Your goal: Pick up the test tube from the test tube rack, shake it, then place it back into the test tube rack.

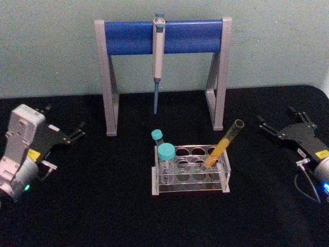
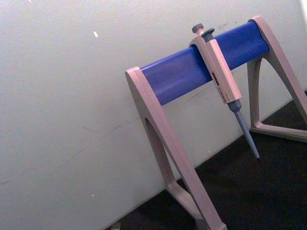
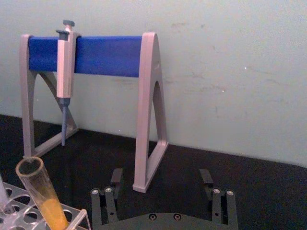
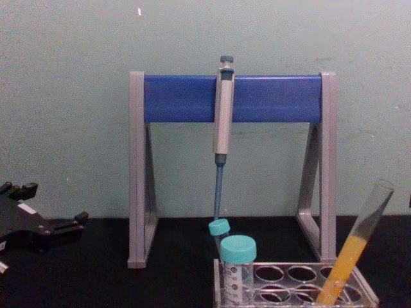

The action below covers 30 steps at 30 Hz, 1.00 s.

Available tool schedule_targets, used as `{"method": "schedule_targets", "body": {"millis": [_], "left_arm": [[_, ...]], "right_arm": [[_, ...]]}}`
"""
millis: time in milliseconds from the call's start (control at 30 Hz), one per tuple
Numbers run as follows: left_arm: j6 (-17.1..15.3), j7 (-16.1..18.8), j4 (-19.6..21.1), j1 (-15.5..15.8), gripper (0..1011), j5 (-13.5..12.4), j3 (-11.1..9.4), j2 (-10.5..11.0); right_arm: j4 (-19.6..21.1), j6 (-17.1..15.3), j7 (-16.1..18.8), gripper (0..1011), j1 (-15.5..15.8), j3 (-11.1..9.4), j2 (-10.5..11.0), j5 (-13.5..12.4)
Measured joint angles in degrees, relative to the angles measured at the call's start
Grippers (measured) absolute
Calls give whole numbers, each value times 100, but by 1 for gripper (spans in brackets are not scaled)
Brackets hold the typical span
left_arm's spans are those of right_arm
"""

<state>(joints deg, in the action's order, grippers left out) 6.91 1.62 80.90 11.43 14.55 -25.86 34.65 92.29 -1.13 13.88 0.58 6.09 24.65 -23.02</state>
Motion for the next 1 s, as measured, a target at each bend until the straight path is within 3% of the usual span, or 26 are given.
{"method": "schedule_targets", "body": {"millis": [700,1000], "left_arm": [[0,0,0,0,1001,0,-1,0],[0,0,0,0,1001,0,0,0]], "right_arm": [[-338,12,363,1000,-114,71,-135,168],[-333,7,353,1000,-114,71,-133,168]]}}
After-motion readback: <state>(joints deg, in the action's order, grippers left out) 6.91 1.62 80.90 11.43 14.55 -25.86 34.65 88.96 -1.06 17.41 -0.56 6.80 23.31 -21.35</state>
